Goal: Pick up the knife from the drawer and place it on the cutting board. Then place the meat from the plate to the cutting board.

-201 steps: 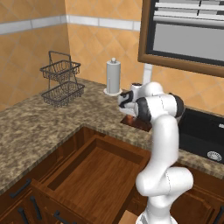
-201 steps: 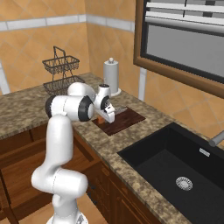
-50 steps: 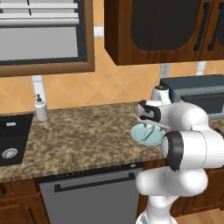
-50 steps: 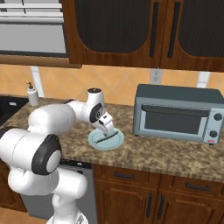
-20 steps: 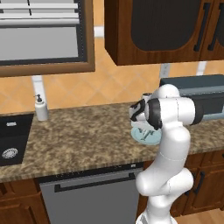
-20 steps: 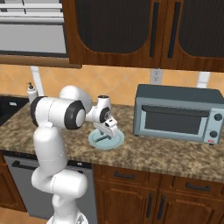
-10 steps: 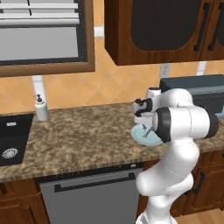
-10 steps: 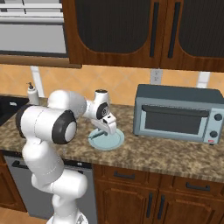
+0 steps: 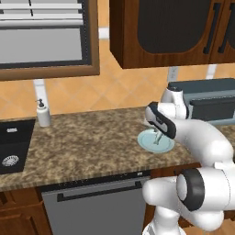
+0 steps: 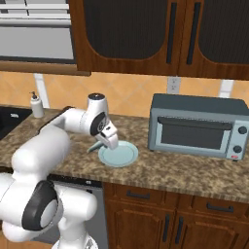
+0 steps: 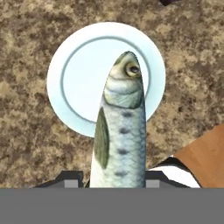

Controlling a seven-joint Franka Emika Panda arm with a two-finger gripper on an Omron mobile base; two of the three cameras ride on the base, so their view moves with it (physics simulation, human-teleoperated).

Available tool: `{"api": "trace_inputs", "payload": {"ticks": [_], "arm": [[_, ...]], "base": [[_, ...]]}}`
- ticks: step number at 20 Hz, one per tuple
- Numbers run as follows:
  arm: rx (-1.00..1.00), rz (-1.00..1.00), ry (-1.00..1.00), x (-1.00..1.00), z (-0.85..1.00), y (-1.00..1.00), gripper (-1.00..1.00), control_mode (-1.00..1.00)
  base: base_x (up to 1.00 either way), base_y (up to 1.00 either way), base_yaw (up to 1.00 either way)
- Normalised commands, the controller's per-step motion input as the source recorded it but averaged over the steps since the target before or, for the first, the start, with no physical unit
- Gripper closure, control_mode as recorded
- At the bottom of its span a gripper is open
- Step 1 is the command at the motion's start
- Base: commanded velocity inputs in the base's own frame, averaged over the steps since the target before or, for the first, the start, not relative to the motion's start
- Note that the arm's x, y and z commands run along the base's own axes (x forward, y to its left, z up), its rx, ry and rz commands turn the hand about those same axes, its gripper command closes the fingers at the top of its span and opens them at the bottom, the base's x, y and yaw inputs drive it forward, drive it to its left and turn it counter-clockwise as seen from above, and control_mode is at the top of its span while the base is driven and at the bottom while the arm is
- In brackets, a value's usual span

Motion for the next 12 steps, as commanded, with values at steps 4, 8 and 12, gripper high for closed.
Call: {"api": "trace_inputs", "payload": {"ticks": [4, 8, 12], "arm": [[0.0, 0.0, 0.0, -0.1, 0.27, 0.29, 1.0, -1.0], [0.0, 0.01, 0.0, -0.05, 0.0, 0.0, 1.0, -1.0], [-0.01, 0.05, -0.04, -0.44, -0.01, 0.12, 1.0, 1.0]], "base": [[0.0, 0.0, 0.0], [0.0, 0.0, 0.0], [-0.5, 0.49, 0.11]]}}
